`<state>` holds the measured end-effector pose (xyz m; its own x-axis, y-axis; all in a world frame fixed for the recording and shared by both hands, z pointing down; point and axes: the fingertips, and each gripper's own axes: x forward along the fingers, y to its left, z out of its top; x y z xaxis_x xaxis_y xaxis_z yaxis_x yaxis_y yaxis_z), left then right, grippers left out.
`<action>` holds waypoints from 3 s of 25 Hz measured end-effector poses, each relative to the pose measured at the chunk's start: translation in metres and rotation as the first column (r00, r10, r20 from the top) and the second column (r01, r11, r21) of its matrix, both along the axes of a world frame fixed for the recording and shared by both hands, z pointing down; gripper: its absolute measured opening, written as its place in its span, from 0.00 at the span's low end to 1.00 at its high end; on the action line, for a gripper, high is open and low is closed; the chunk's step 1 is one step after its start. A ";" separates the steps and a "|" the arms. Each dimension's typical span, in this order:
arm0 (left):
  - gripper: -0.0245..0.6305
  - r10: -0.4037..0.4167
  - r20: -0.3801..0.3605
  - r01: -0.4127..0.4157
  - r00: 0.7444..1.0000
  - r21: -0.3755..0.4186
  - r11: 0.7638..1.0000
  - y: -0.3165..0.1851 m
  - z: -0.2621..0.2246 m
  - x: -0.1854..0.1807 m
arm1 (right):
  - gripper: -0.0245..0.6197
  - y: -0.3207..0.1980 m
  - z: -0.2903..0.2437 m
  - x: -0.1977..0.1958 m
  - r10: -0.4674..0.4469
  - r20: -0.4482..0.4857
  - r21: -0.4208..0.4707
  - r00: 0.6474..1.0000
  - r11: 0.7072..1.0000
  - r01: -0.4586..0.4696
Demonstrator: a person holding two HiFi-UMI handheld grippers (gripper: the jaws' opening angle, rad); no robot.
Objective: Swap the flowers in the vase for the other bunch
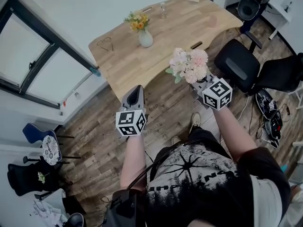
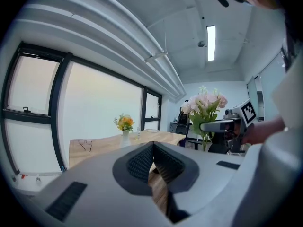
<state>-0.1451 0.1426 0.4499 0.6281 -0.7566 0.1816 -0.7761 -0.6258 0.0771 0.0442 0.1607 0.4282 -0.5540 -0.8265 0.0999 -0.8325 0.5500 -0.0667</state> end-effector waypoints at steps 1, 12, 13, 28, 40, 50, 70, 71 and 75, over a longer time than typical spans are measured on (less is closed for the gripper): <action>0.06 -0.001 -0.001 0.001 1.000 -0.001 1.000 -0.001 0.000 -0.001 | 0.13 -0.001 0.000 0.000 0.000 0.001 -0.001 1.000 1.000 0.000; 0.06 0.001 0.011 -0.001 1.000 -0.013 1.000 -0.025 0.010 0.002 | 0.14 -0.030 0.007 -0.001 -0.009 -0.001 -0.009 1.000 1.000 0.009; 0.06 -0.001 0.017 0.001 1.000 -0.014 1.000 -0.029 0.011 0.003 | 0.14 -0.036 0.007 -0.001 -0.012 0.001 -0.009 1.000 1.000 0.012; 0.06 -0.041 0.048 0.042 0.998 -0.026 0.999 -0.136 0.019 0.036 | 0.14 -0.156 0.008 0.026 -0.073 0.029 -0.002 0.997 0.997 0.073; 0.06 -0.152 0.033 0.153 0.988 -0.057 0.986 -0.217 0.020 0.062 | 0.14 -0.247 0.000 0.061 -0.167 0.033 -0.006 0.985 0.986 0.167; 0.06 -0.242 0.035 0.244 0.970 -0.043 0.969 -0.271 0.020 0.078 | 0.14 -0.316 0.004 0.095 -0.227 0.050 0.001 0.973 0.974 0.227; 0.06 -0.289 0.021 0.289 0.957 0.000 0.957 -0.332 -0.003 0.053 | 0.14 -0.382 0.019 0.079 -0.266 0.065 -0.027 0.962 0.963 0.268; 0.06 -0.281 0.017 0.281 0.960 -0.001 0.960 -0.335 -0.003 0.052 | 0.14 -0.386 0.018 0.077 -0.260 0.064 -0.027 0.963 0.965 0.262; 0.06 -0.230 -0.003 0.230 0.973 -0.015 0.973 -0.348 0.000 0.046 | 0.14 -0.402 0.013 0.067 -0.234 0.064 -0.021 0.970 0.972 0.236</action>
